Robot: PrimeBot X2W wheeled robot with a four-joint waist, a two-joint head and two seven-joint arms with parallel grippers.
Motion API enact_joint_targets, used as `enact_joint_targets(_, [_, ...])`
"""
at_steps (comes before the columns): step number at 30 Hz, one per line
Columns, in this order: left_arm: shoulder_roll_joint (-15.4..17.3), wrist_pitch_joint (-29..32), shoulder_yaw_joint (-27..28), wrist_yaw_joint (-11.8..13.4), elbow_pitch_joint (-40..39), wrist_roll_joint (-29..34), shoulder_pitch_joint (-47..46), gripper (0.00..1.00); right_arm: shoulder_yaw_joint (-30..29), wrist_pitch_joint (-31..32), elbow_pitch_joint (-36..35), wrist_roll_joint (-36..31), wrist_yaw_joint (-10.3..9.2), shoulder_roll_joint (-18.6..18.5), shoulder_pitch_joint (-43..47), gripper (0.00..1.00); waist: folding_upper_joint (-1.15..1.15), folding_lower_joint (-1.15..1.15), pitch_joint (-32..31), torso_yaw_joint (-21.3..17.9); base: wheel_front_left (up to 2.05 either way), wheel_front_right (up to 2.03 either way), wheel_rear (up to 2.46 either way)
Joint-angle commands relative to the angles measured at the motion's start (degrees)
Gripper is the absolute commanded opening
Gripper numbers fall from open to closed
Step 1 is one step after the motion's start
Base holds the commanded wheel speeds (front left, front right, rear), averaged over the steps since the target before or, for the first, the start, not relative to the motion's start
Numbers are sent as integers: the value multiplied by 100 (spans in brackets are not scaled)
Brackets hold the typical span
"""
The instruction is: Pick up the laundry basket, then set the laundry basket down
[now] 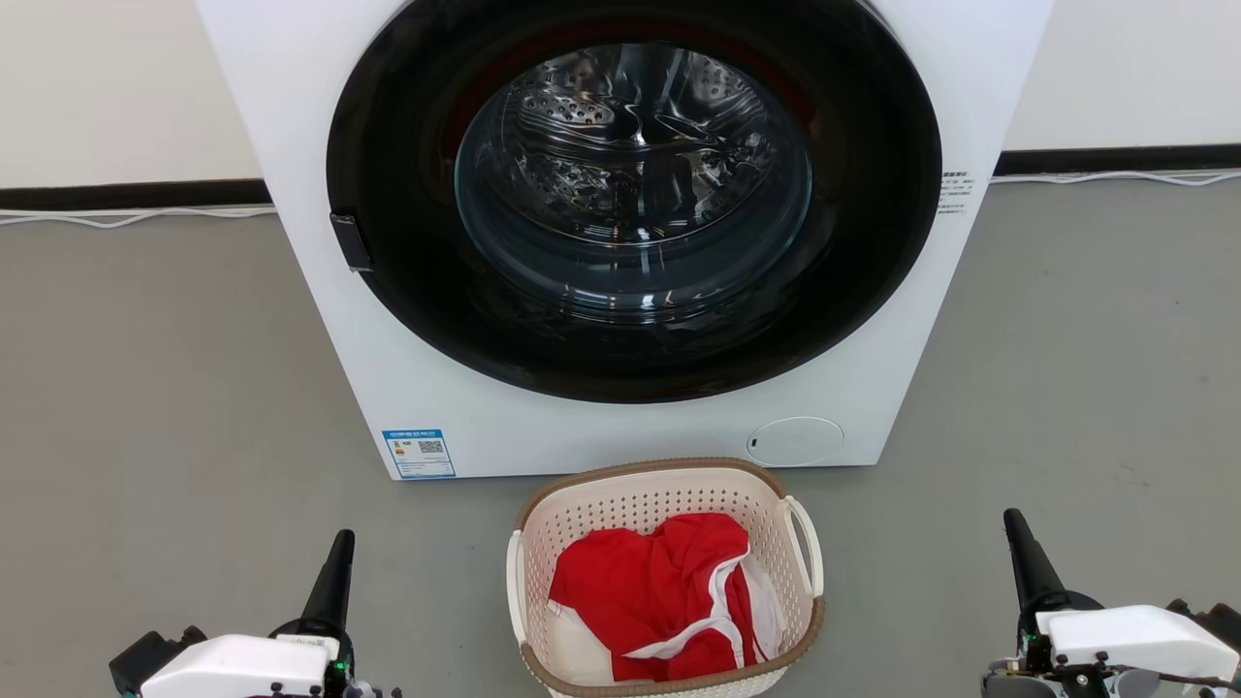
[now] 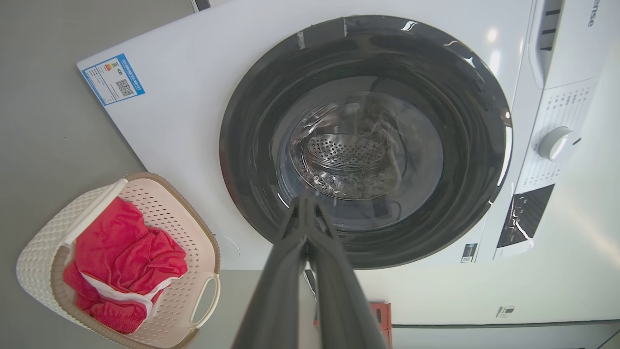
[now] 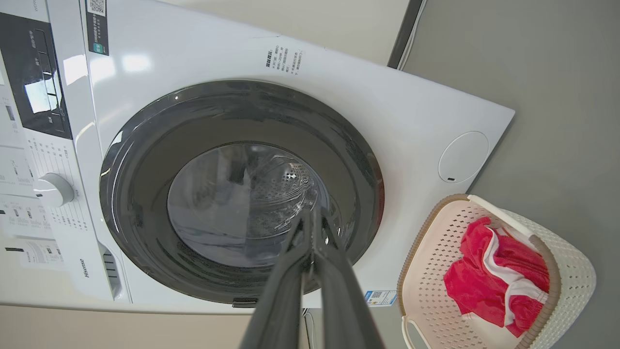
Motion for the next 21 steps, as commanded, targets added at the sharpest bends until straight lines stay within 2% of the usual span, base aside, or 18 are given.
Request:
enact_joint_targets(1, [75,48,166,-72,-191,-175,-321,0,94,75,-225,240,36,-54,-303,0,0,0,6,5,0,0,0])
enact_joint_targets(21, [92,385,307,-232,-322,-1295,-440,0,70,404,-429,1713,41,-58,-342,0,0,0,65,60,0,0,0])
